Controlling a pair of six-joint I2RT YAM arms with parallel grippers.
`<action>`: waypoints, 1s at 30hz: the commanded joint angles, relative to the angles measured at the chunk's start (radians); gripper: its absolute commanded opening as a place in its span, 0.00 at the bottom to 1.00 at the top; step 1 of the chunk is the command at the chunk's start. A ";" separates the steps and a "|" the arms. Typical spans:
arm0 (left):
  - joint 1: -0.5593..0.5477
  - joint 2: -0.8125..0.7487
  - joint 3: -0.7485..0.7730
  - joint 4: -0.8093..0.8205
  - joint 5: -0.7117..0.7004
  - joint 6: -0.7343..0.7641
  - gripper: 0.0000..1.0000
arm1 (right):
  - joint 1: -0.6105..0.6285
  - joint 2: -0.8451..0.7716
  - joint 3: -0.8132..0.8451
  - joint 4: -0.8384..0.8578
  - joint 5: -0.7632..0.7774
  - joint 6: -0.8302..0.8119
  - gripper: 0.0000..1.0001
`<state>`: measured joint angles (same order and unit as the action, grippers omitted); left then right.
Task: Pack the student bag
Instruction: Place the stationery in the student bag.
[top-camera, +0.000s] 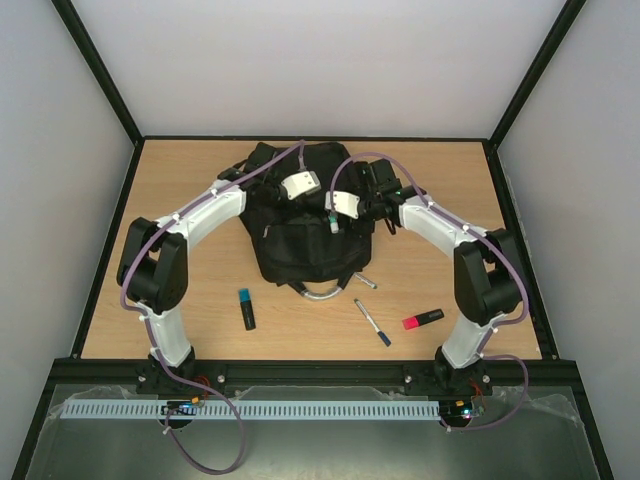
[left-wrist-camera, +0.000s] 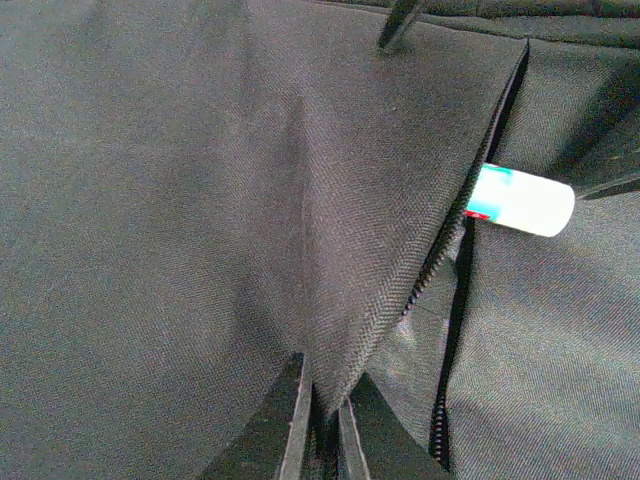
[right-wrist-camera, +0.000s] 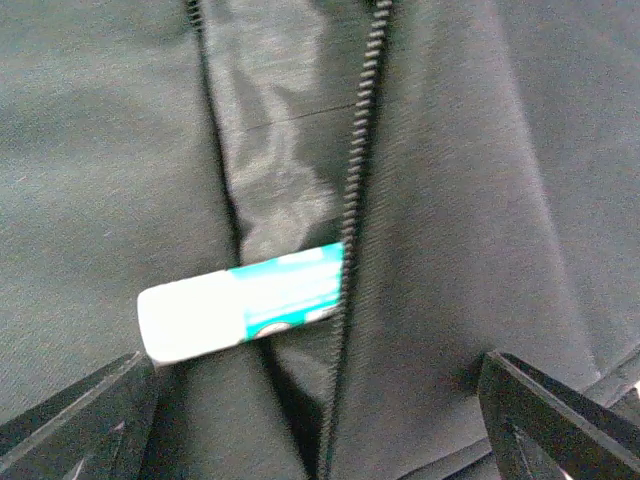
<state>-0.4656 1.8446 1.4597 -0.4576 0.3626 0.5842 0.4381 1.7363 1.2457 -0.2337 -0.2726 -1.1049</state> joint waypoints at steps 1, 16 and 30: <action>-0.001 0.011 0.049 -0.019 0.074 0.000 0.02 | 0.002 0.050 0.059 0.103 0.053 0.169 0.86; -0.001 0.003 0.047 -0.023 0.075 0.003 0.02 | -0.055 0.080 0.206 0.012 -0.027 0.497 0.78; -0.002 -0.003 0.038 -0.029 0.073 0.012 0.02 | -0.033 0.006 0.175 -0.109 -0.034 0.420 0.77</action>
<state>-0.4614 1.8492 1.4818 -0.4591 0.3721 0.5850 0.3996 1.8076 1.4059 -0.2558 -0.2855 -0.7132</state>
